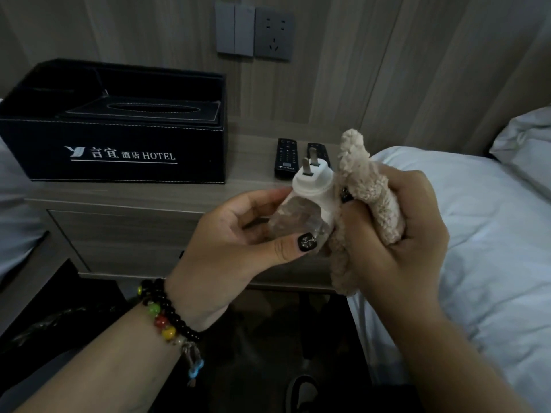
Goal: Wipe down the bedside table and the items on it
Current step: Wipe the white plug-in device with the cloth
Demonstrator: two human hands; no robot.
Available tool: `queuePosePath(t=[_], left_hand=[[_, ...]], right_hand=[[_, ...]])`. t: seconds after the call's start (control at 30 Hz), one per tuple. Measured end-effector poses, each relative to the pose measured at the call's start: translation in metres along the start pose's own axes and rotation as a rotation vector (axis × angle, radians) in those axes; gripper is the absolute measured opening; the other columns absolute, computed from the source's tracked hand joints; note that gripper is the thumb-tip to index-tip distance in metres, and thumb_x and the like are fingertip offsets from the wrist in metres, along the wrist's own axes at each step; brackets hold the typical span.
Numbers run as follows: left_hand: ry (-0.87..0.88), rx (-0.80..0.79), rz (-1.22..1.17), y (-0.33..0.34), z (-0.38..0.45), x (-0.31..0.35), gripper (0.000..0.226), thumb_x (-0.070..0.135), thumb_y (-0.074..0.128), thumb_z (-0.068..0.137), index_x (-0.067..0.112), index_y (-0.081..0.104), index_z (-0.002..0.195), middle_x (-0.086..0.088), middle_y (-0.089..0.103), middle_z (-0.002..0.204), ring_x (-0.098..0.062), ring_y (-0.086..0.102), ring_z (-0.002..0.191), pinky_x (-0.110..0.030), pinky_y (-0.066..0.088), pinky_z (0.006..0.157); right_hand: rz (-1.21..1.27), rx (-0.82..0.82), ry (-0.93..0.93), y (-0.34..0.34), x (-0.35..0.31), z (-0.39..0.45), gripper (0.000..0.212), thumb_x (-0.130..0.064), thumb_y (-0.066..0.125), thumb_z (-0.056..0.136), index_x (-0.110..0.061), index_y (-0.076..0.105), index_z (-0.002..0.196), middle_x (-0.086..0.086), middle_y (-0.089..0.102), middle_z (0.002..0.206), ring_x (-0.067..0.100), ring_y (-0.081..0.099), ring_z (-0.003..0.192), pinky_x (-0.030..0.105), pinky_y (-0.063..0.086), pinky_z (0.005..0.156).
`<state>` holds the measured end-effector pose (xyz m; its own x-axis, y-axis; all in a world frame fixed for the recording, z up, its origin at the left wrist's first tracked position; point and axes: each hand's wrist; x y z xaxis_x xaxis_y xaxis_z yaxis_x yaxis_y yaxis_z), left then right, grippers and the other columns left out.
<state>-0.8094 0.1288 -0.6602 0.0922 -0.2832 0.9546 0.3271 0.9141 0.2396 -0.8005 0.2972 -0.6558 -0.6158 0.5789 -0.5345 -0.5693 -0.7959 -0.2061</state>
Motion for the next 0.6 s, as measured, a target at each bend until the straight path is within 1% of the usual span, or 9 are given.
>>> queuePosePath(t=[0.07, 0.17, 0.23, 0.33, 0.37, 0.43, 0.5, 0.53, 0.6], left_hand=[[0.016, -0.007, -0.036, -0.004, 0.002, -0.001, 0.062, 0.013, 0.082, 0.047, 0.020, 0.069, 0.107, -0.003, 0.072, 0.107, -0.016, 0.070, 0.096, -0.022, 0.055, 0.071], [0.028, -0.064, -0.034, -0.008, 0.003, 0.000, 0.069, 0.009, 0.081, 0.046, 0.018, 0.067, 0.113, -0.006, 0.072, 0.108, -0.018, 0.070, 0.096, -0.021, 0.054, 0.074], [0.031, -0.070, 0.021, -0.011, 0.003, 0.002, 0.071, 0.008, 0.080, 0.048, 0.018, 0.063, 0.116, -0.004, 0.072, 0.109, -0.017, 0.070, 0.096, -0.021, 0.054, 0.075], [0.051, -0.037, 0.166, -0.012, 0.003, 0.002, 0.079, 0.018, 0.084, 0.049, 0.023, 0.055, 0.123, 0.005, 0.068, 0.117, -0.015, 0.069, 0.100, -0.025, 0.056, 0.078], [0.046, -0.033, 0.184, -0.012, 0.003, 0.001, 0.078, 0.020, 0.085, 0.052, 0.025, 0.053, 0.123, 0.007, 0.068, 0.117, -0.014, 0.068, 0.102, -0.026, 0.056, 0.078], [-0.012, -0.061, 0.107, -0.013, 0.004, 0.002, 0.066, 0.017, 0.079, 0.063, 0.025, 0.052, 0.122, 0.006, 0.070, 0.114, -0.014, 0.068, 0.101, -0.026, 0.057, 0.073], [-0.097, -0.142, -0.071, -0.013, 0.004, 0.005, 0.050, 0.024, 0.068, 0.079, 0.023, 0.052, 0.126, -0.005, 0.069, 0.116, -0.023, 0.068, 0.102, -0.031, 0.058, 0.068], [-0.121, -0.164, -0.140, -0.014, 0.005, 0.005, 0.048, 0.028, 0.060, 0.083, 0.021, 0.051, 0.130, -0.010, 0.067, 0.119, -0.027, 0.068, 0.101, -0.033, 0.058, 0.066], [-0.121, -0.155, -0.208, -0.017, 0.006, 0.004, 0.050, 0.023, 0.053, 0.084, 0.022, 0.049, 0.133, -0.013, 0.066, 0.119, -0.028, 0.068, 0.098, -0.033, 0.058, 0.064]], right_hand=[[0.010, -0.051, -0.032, 0.002, -0.003, -0.005, 0.027, -0.016, 0.058, 0.081, -0.004, 0.064, 0.104, 0.006, 0.058, 0.090, 0.001, 0.053, 0.086, 0.012, 0.038, 0.078], [0.047, -0.116, -0.045, 0.005, -0.007, -0.010, 0.030, -0.016, 0.059, 0.080, 0.001, 0.065, 0.105, 0.007, 0.058, 0.090, 0.000, 0.054, 0.085, 0.010, 0.037, 0.078], [0.074, -0.124, -0.020, 0.006, -0.008, -0.009, 0.031, -0.017, 0.058, 0.080, 0.000, 0.065, 0.105, 0.006, 0.060, 0.089, 0.000, 0.056, 0.083, 0.009, 0.038, 0.076], [0.099, -0.128, 0.058, 0.009, -0.007, -0.008, 0.028, -0.017, 0.058, 0.080, -0.006, 0.067, 0.104, 0.001, 0.061, 0.088, 0.001, 0.058, 0.081, 0.009, 0.040, 0.074], [0.105, -0.129, 0.086, 0.010, -0.007, -0.008, 0.027, -0.017, 0.058, 0.079, -0.009, 0.067, 0.104, -0.002, 0.061, 0.088, 0.002, 0.058, 0.081, 0.009, 0.040, 0.073], [0.124, -0.119, 0.145, 0.011, -0.007, -0.008, 0.025, -0.018, 0.058, 0.079, -0.016, 0.068, 0.102, -0.007, 0.062, 0.087, 0.004, 0.060, 0.081, 0.010, 0.042, 0.073], [0.144, -0.099, 0.216, 0.011, -0.006, -0.007, 0.021, -0.021, 0.058, 0.079, -0.022, 0.068, 0.097, -0.009, 0.062, 0.085, 0.007, 0.061, 0.082, 0.015, 0.044, 0.074], [0.156, -0.092, 0.257, 0.010, -0.005, -0.006, 0.018, -0.023, 0.057, 0.079, -0.024, 0.068, 0.093, -0.009, 0.063, 0.084, 0.008, 0.061, 0.081, 0.019, 0.044, 0.073], [0.178, -0.090, 0.334, 0.010, -0.004, -0.003, 0.012, -0.021, 0.057, 0.080, -0.027, 0.067, 0.084, -0.009, 0.062, 0.079, 0.008, 0.059, 0.077, 0.024, 0.045, 0.070]])
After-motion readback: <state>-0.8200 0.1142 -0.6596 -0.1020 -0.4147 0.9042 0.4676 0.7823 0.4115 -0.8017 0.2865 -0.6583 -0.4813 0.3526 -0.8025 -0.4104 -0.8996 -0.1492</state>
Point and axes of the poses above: each hand's wrist, its own z-axis towards the middle knuckle, its own y-axis out of the palm, x = y × z
